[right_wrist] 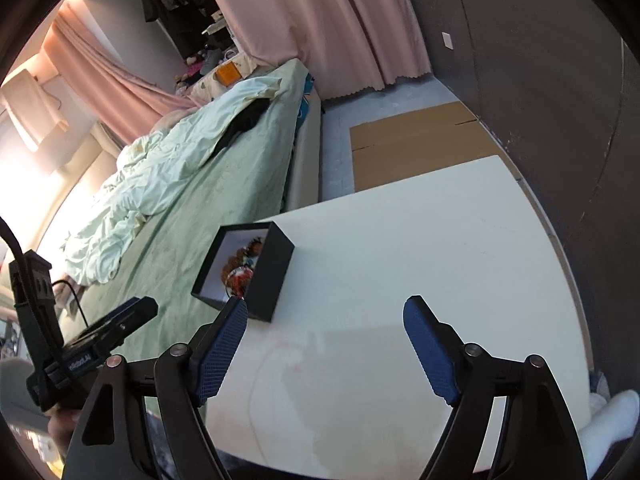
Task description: Organize jewelry
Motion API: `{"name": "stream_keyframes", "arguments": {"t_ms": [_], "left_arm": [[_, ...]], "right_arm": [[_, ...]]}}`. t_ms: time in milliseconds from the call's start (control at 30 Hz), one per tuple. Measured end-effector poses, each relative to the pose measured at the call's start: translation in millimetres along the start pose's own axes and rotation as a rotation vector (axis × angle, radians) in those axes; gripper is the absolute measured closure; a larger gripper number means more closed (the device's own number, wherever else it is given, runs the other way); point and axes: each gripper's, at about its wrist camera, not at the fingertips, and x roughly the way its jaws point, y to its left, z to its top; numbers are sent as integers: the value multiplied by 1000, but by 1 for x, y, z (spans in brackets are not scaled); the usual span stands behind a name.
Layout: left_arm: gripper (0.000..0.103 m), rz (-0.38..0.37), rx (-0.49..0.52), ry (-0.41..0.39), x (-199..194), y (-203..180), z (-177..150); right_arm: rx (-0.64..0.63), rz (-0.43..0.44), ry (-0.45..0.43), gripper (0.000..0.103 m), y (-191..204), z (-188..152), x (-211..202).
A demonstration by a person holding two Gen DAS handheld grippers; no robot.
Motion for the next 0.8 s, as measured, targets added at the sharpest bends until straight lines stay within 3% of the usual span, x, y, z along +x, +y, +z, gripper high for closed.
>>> {"name": "stream_keyframes", "arguments": {"t_ms": [167,300,600,800], "left_arm": [[7,0,62,-43,-11,-23,-13],[1,-3,120,-79,-18,-42,-21],[1,30,191,-123,-26,-65,-40],[1,16,157,-116,-29,-60,-43]], "right_arm": [[-53,-4,-25,12,-5,-10,-18],[-83,-16,-19,12,-11,-18,-26],[-92,-21,-30,12,-28,-37,-39],[-75,-47,-21,12,-35,-45,-41]]}}
